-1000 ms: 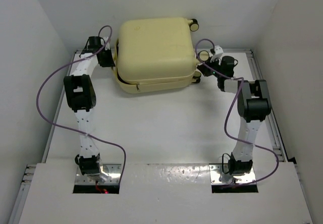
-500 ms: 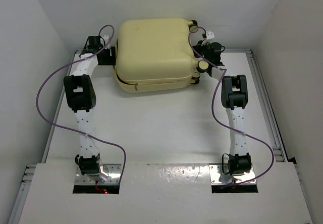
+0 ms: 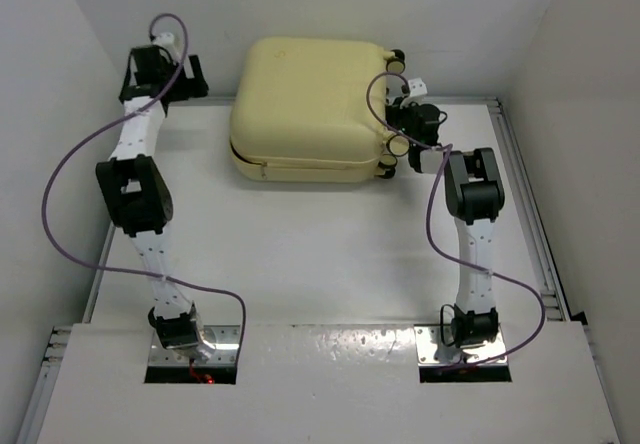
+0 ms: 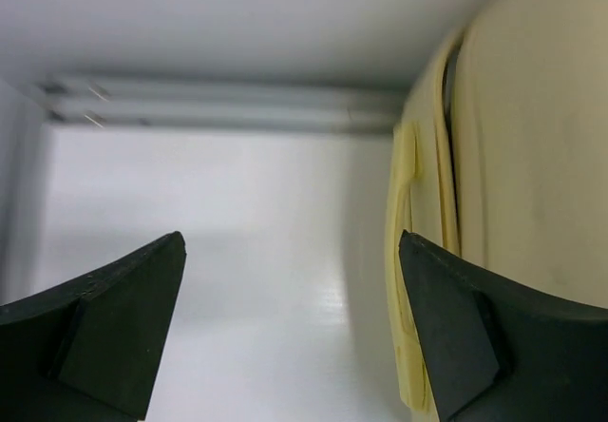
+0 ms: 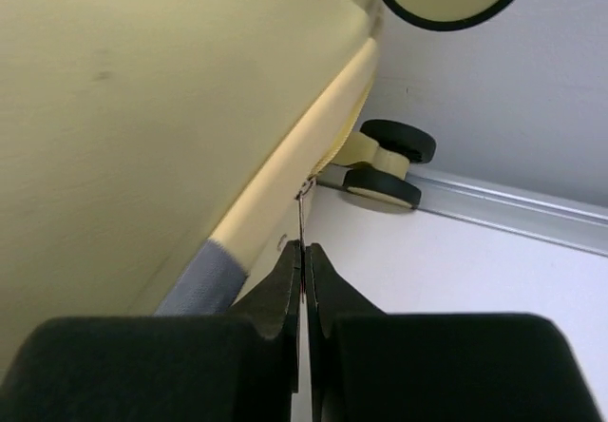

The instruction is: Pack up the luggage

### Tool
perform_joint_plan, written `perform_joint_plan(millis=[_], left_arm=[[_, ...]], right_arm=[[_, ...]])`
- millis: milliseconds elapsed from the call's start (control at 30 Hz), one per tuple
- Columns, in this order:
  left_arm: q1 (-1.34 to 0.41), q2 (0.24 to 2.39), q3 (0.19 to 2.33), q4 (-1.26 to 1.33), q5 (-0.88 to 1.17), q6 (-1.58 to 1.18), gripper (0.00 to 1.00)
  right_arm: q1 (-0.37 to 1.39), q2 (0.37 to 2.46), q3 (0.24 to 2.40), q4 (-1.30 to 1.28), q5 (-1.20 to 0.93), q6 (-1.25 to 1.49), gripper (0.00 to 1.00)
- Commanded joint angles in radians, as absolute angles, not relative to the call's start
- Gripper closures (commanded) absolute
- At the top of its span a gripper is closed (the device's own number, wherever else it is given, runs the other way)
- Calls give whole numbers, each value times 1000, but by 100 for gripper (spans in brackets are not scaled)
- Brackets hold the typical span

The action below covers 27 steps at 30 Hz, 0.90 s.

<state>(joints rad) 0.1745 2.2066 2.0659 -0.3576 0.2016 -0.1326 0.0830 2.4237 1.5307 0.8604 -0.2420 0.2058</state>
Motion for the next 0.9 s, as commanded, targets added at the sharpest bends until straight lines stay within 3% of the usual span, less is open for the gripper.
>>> perform_joint_plan(millis=[0,267,533,867], left_arm=[[248,2010,2054,-250,178,-181,1],[281,1812,1918,-491,201,-103,1],[336,1597,1597,-529,327,-72,1],[347,1326,1297,-540,437,-90,1]], right_arm=[[119,2294,1436,968,-230,170,100],[274,2112,1184,1061,-380,198,100],[449,2017,1123,1068,-399,270,100],[525,1913,1028,933,-174,281,100]])
